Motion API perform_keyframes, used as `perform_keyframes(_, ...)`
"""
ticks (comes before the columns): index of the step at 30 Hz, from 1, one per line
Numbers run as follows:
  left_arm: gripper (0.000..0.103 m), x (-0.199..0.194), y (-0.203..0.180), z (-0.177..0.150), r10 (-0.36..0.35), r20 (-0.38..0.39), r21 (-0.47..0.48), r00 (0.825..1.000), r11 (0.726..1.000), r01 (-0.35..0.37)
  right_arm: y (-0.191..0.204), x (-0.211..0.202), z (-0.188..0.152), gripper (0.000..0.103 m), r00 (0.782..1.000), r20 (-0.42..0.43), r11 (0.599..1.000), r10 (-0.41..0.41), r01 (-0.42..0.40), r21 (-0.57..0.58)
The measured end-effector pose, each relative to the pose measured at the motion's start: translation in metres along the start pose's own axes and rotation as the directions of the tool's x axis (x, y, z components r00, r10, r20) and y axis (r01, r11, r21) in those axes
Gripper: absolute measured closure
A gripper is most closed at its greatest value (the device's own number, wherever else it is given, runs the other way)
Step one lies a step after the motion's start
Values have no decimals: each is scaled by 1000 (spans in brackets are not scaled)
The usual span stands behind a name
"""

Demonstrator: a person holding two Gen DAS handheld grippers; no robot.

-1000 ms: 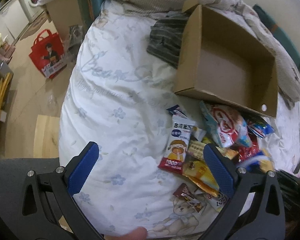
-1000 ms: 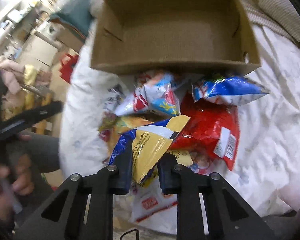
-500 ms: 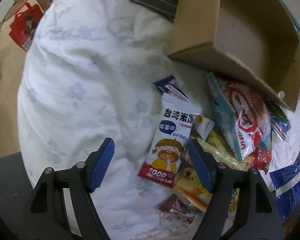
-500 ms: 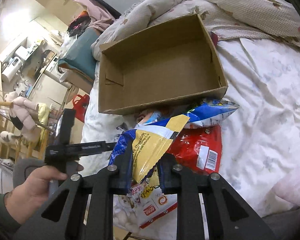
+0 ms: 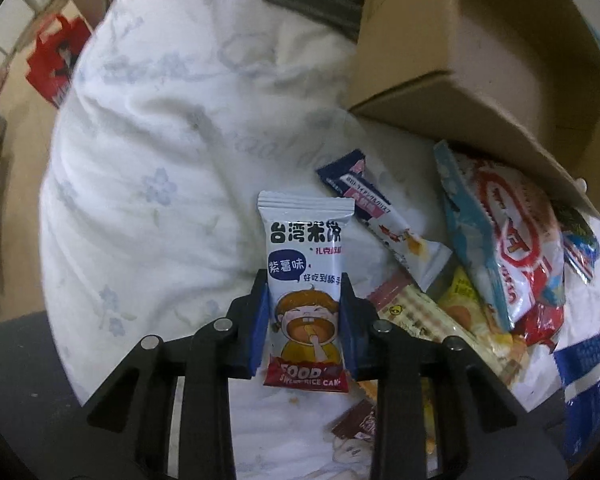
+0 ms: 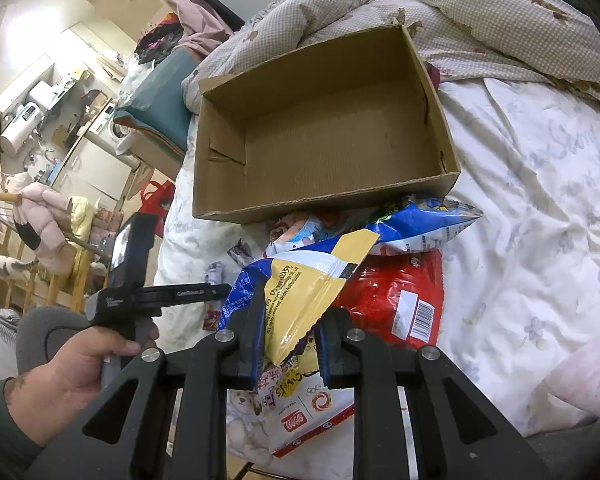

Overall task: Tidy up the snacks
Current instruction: 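Carry both snacks into the box and open both grippers to release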

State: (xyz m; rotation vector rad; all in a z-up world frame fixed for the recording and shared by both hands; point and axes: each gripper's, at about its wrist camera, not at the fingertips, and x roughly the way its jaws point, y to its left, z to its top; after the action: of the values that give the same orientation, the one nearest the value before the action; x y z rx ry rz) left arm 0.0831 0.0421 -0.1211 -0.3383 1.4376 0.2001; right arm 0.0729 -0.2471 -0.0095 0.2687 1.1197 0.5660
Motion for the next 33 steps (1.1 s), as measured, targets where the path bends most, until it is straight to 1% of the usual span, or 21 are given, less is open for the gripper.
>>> perform_keyframes(2, 76, -8, -2, -6, 1, 15, 9, 1000, 1000, -1, 1, -1, 0, 81, 1000, 3, 1000, 1, -1, -3)
perform_keyframes(5, 76, -24, -9, -17, 22, 45, 20, 999, 1000, -23, 2, -3, -1, 81, 1000, 9, 1000, 0, 0, -8)
perform_keyframes(7, 76, -42, -10, -24, 28, 71, 16, 997, 999, -29, 2, -6, -1, 81, 1000, 17, 1000, 9, -9, -4)
perform_keyframes(10, 76, -69, -15, -29, 32, 129, 21, 991, 999, -35, 2, -15, 1, 81, 998, 58, 999, 32, -32, -2)
perform_keyframes(11, 76, -87, -18, -33, 29, 160, 36, 987, 999, -36, 2, -22, 2, 81, 995, 93, 999, 46, -46, -1)
perform_keyframes(12, 76, -98, -21, -32, 23, 187, 49, 982, 998, -32, 3, -34, 4, 81, 987, 157, 999, 46, -46, -3)
perform_keyframes(14, 76, -121, -26, -21, 8, 237, 70, 971, 997, -25, 7, -53, 8, 81, 968, 245, 998, 58, -55, -20)
perform_keyframes(15, 76, -134, -27, -17, -6, 260, 72, 965, 997, -13, 9, -60, 13, 81, 961, 273, 999, 48, -42, -27)
perform_keyframes(16, 76, -142, -27, -8, -18, 278, 78, 960, 997, -4, 11, -64, 17, 81, 958, 283, 999, 38, -31, -29)
perform_keyframes(18, 76, -161, -34, 0, -36, 314, 94, 949, 996, 7, 10, -66, 28, 81, 958, 284, 999, 45, -41, -22)
perform_keyframes(19, 76, -162, -39, 5, -42, 325, 100, 945, 995, 10, 10, -66, 32, 81, 957, 285, 999, 48, -45, -17)
perform_keyframes(21, 76, -176, -51, 16, -58, 358, 130, 932, 991, 12, 8, -64, 45, 81, 956, 291, 999, 48, -46, -14)
perform_keyframes(24, 76, -175, -57, 39, -72, 383, 170, 921, 985, 7, 7, -56, 66, 81, 959, 283, 1000, 30, -28, -10)
perform_keyframes(27, 76, -171, -67, 54, -78, 389, 202, 918, 979, -2, 9, -46, 84, 81, 963, 268, 1000, -2, 5, -13)
perform_keyframes(33, 76, -158, -88, 73, -99, 382, 232, 919, 973, 9, 10, -22, 111, 81, 972, 235, 1000, -20, 22, -4)
